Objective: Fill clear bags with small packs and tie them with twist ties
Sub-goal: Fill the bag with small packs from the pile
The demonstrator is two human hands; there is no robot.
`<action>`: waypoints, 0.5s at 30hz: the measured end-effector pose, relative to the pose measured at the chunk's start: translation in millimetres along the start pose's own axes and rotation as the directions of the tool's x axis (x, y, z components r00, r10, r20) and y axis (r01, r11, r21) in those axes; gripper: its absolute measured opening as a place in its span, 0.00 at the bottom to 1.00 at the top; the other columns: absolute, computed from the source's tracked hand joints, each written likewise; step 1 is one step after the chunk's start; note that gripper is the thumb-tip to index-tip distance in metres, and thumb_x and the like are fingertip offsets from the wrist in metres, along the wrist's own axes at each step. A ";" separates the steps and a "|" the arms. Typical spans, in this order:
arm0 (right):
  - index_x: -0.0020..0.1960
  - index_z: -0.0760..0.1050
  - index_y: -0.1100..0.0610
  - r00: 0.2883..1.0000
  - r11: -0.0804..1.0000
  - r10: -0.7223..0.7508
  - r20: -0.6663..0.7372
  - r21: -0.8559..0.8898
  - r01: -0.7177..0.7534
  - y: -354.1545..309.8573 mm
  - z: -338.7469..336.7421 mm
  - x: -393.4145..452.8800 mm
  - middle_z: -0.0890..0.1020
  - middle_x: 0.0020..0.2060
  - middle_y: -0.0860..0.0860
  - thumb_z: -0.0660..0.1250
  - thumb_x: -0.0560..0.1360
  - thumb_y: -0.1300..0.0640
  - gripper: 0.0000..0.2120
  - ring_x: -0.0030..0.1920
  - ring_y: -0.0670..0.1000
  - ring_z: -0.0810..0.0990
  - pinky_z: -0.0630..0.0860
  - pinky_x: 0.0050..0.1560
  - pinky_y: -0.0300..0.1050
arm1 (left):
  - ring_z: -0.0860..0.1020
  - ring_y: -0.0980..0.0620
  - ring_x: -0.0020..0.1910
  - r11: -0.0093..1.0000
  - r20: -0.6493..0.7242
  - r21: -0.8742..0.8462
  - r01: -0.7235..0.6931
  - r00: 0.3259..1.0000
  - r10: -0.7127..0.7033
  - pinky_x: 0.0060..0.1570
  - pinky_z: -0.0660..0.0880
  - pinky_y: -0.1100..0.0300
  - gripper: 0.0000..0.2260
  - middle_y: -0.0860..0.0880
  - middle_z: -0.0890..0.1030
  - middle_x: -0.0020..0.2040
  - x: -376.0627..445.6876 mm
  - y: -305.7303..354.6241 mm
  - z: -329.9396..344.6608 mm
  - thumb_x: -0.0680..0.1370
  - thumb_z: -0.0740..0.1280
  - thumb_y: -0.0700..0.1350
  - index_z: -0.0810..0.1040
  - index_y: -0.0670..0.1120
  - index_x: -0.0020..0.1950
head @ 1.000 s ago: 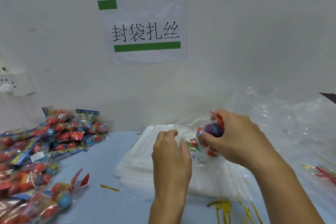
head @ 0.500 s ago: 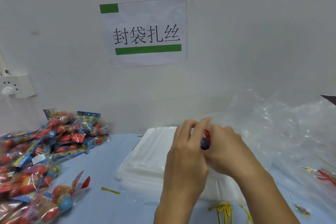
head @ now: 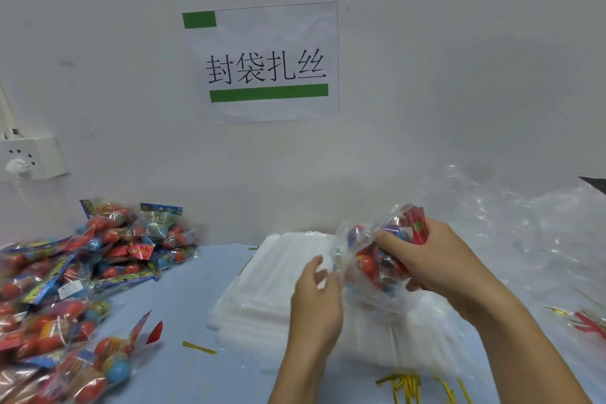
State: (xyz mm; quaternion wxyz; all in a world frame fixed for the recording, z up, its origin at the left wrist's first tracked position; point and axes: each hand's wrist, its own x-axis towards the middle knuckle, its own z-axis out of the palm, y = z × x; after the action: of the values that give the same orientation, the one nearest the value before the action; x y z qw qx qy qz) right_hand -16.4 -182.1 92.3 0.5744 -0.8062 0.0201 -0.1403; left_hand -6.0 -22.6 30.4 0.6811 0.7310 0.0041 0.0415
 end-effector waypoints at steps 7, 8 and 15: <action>0.45 0.84 0.53 0.996 0.978 0.003 -0.086 0.209 0.015 -2.1 8.1 1.2 0.86 0.33 0.46 0.76 0.72 0.47 0.09 0.31 0.43 0.83 0.74 0.28 0.34 | 0.81 0.56 0.42 0.967 -0.240 -0.204 -0.152 0.966 0.102 0.33 0.76 0.66 0.05 0.53 0.85 0.40 6.8 2.3 -1.0 0.78 0.71 0.41 0.84 0.49 0.43; 0.45 0.84 0.53 0.990 0.979 0.002 -0.139 0.202 0.027 -2.5 6.4 1.4 0.85 0.32 0.45 0.76 0.71 0.47 0.10 0.30 0.43 0.82 0.74 0.28 0.36 | 0.81 0.57 0.41 0.958 -0.260 -0.202 -0.202 0.954 0.147 0.35 0.76 0.65 0.05 0.53 0.85 0.40 6.6 4.5 -2.3 0.77 0.72 0.41 0.84 0.49 0.43; 0.45 0.80 0.50 0.973 0.985 0.054 -0.226 -0.148 -0.089 -0.5 -12.4 -0.8 0.84 0.39 0.49 0.74 0.72 0.44 0.10 0.43 0.54 0.83 0.83 0.48 0.55 | 0.83 0.56 0.39 0.971 -0.163 -0.134 -0.197 0.971 0.174 0.43 0.78 0.56 0.04 0.50 0.85 0.37 4.0 7.9 -7.6 0.79 0.69 0.42 0.82 0.49 0.45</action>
State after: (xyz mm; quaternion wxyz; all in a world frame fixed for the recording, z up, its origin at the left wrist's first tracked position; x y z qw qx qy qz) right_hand -20.3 -193.2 96.3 0.5079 -0.8271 0.1241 -0.2062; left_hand -3.0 -15.4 39.1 0.7248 0.6699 -0.0164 0.1600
